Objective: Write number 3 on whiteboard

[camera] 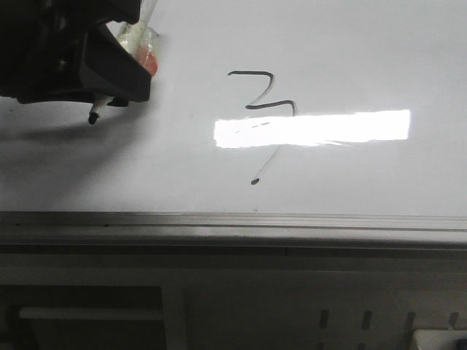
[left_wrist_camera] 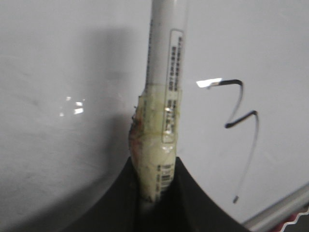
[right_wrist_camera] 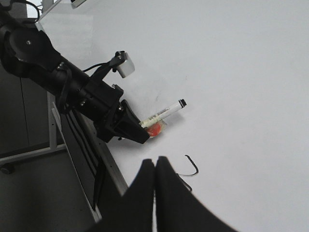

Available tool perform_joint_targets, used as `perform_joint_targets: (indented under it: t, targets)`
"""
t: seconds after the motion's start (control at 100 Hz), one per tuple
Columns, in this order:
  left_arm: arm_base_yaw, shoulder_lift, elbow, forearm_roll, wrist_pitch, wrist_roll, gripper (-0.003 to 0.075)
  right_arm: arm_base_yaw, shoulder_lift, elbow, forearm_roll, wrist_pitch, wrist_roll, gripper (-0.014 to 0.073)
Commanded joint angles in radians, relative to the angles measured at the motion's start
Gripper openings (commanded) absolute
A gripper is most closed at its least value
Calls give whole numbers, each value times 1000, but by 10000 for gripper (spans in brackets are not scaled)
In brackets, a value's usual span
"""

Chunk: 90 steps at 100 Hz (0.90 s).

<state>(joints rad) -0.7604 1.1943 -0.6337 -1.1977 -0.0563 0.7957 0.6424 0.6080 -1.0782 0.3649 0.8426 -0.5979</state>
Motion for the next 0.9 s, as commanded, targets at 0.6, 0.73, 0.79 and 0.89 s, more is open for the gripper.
perform_joint_targets:
  t: [0.6,0.73,0.79,0.89]
  targets:
    - [-1,125,-36,-100,-176,-9,-20,-6,6,76,4,-128,5,-62]
    - [-1,125,-36,-100,-184,-9,-20,-6,6,76,4,-150,5,-62]
    - [-1,125,-36,-100,-201,-9,-20,-6,6,76,4,-162,5,-62]
    - [-1,125,-36,-100,-232,-9,-20,-6,6,76,4,-167,5,-62]
